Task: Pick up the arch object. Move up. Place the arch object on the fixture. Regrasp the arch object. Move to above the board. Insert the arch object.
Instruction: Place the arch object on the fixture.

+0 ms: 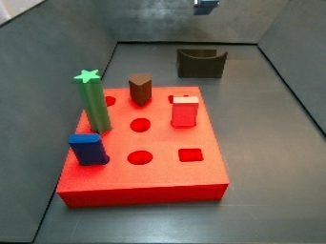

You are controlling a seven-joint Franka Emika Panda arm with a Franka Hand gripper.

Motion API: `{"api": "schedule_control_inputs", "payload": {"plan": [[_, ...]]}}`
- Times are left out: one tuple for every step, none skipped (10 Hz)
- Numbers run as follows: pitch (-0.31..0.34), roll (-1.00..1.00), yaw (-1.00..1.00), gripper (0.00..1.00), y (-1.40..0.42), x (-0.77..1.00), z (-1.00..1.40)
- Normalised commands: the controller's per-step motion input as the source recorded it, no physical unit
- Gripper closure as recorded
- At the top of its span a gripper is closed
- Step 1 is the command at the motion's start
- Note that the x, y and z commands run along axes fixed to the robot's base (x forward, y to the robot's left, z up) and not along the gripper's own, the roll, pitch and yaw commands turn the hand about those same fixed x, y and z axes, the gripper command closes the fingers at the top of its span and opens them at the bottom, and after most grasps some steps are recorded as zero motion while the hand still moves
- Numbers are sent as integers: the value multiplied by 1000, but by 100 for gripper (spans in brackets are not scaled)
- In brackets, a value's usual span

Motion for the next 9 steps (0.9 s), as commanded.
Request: {"api": "schedule_control_inputs", "payload": {"plan": [[200,-1000,-5,100,133,122,-1000],[189,-1000,-16,100,137,123,-1000],[223,-898,-77,100,136,142,-1000],[226,-795,-99,100,136,152,-1000],[201,-583,-146,100,139,167,-1000],[172,-422,-180,100,142,173,-1000],[127,-237,-204,100,132,182,-1000],[84,-181,-208,100,130,187,-1000],[33,-168,-199,100,117,164,-837]]}}
